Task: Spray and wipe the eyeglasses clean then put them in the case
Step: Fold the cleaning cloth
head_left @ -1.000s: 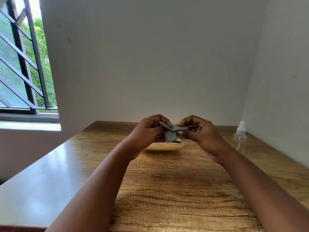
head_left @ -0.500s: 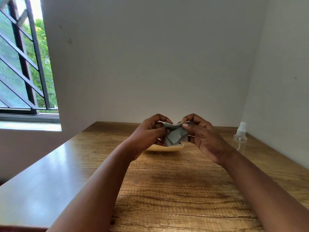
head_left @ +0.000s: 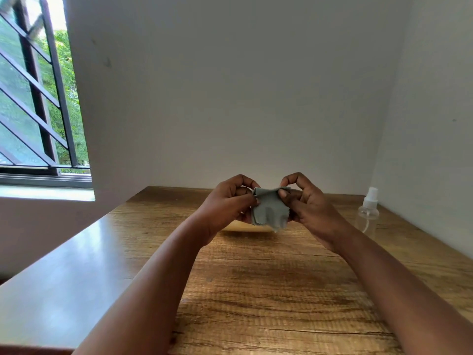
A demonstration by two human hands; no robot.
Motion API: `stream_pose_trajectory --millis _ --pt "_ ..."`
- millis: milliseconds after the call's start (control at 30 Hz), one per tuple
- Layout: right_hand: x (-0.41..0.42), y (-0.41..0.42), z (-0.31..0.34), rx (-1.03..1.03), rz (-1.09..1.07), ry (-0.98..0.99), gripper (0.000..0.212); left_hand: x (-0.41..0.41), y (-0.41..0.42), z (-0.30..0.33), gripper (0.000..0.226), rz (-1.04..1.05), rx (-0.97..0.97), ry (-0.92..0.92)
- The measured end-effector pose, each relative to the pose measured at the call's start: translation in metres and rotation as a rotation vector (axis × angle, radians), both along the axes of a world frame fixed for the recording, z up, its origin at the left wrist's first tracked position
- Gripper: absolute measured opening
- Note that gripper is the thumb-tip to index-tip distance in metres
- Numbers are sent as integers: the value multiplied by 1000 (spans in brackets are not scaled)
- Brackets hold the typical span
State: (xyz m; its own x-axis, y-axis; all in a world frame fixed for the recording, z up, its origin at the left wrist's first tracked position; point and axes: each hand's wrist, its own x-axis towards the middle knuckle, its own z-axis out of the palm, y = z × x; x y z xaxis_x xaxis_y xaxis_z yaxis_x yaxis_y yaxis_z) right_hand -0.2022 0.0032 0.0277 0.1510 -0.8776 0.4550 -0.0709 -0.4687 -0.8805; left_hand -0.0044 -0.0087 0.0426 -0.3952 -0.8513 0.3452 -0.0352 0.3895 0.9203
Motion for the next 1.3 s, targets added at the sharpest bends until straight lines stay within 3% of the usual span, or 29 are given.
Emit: stream_pose_trajectory --millis 267,667,933,1167,1300 --pt "-6 -1 1 -25 68 10 20 1 1 2 11 13 -22 38" --pt "-6 -1 3 -83 -64 60 28 2 1 1 19 -38 -38 42" --pt "-5 -4 1 28 -50 49 35 1 -3 -2 20 -52 -8 51" --pt "-4 -3 3 115 -22 -27 31 2 -6 -1 18 -7 75 68" --pt "-4 -1 1 81 -41 4 6 1 -7 -4 25 46 46 31"
